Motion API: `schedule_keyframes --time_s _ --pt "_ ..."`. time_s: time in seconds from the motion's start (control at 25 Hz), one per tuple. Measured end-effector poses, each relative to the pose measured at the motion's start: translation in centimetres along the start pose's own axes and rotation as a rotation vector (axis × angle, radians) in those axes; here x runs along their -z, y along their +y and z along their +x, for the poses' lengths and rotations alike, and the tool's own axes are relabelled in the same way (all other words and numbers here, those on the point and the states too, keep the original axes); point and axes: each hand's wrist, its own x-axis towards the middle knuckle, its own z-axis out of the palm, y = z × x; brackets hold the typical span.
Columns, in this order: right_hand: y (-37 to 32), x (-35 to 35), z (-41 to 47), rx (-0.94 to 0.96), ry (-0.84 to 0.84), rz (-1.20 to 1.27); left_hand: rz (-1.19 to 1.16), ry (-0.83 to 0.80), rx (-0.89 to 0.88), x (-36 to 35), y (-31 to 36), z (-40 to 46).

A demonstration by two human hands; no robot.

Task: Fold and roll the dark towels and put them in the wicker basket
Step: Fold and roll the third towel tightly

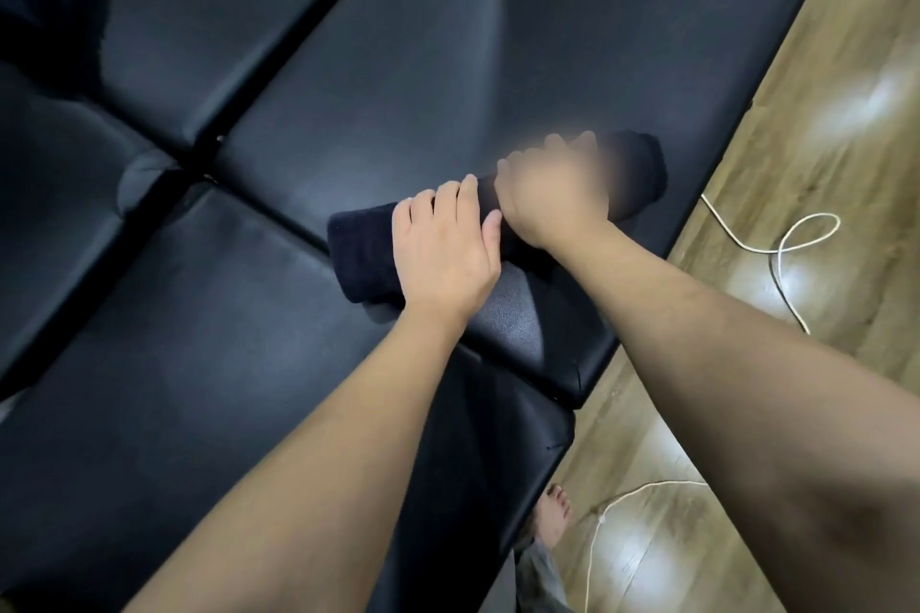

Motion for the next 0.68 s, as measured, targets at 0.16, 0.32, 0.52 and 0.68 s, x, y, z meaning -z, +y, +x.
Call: schedule_keyframes --time_s 0.16,0.32,0.52,0.68 --pt "-0.7 -0.9 -1.9 -0.182 0.026 0.121 0.122 -0.155 0.027 2.2 0.2 4.5" --pt "-2.3 -0.7 -3.7 -0.267 0.059 0.273 0.108 -0.263 0.030 2.8 0.3 5.6" --pt "-1.1 -0.5 -5.1 -0.113 0.115 0.168 -0.035 -0.422 0.046 3.1 0.0 5.9" --pt "0.0 -0.6 -4.9 0.008 0.156 0.044 -0.159 -0.548 0.128 2.6 -0.3 5.2"
